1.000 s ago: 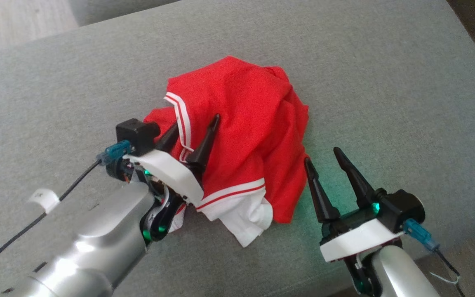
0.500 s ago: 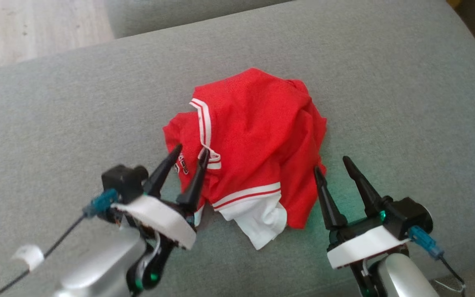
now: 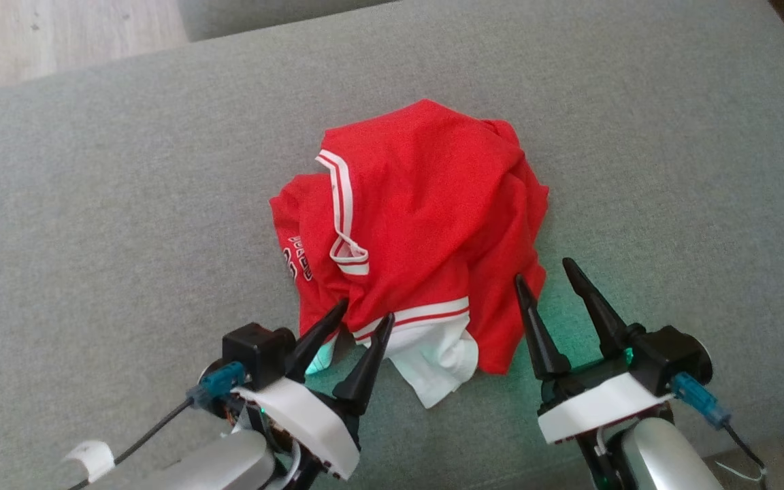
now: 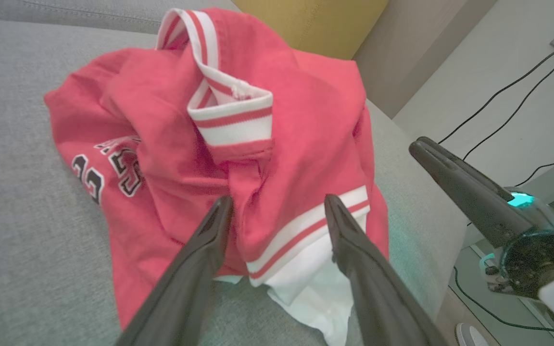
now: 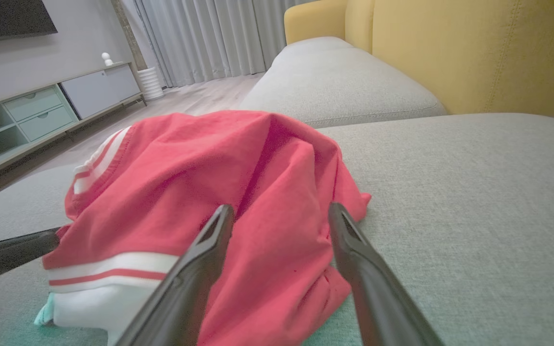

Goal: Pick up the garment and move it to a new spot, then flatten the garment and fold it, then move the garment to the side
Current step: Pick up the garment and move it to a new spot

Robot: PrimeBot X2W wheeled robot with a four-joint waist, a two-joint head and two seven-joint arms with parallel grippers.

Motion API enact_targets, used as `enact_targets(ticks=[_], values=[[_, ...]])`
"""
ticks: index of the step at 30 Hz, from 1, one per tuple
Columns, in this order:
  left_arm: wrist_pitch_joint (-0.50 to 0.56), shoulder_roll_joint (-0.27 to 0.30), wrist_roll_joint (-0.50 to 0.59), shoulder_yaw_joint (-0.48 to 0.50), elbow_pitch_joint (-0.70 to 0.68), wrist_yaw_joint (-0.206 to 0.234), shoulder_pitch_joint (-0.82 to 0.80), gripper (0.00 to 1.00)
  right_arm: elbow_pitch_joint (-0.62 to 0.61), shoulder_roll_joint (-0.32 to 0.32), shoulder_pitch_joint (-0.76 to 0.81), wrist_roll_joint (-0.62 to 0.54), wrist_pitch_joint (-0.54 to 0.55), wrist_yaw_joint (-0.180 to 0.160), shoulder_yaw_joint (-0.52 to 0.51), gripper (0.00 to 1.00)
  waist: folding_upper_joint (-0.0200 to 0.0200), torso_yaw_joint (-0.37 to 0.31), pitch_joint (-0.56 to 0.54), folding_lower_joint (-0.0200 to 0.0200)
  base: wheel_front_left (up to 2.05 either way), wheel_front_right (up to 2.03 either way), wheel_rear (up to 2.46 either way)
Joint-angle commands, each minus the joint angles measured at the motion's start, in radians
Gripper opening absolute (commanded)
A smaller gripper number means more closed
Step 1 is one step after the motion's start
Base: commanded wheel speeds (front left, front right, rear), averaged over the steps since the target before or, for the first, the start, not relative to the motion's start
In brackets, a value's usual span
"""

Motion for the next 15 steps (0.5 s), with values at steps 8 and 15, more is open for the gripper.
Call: enact_targets(ticks=[8, 15], values=[[-0.015, 0.009, 0.039, 0.026, 0.022, -0.008, -0.061, 1.00, -0.038, -0.002, -0.025, -0.006, -0.011, 0.007, 0.023, 1.00, 0.0000, -0.017, 0.027, 0.0000, 0.00, 0.00, 0.00], [-0.008, -0.011, 0.056, 0.013, 0.049, -0.020, -0.093, 0.71, -0.038, -0.002, -0.032, 0.001, -0.011, 0.007, 0.028, 1.00, 0.0000, -0.032, 0.034, 0.0000, 0.00, 0.00, 0.00]])
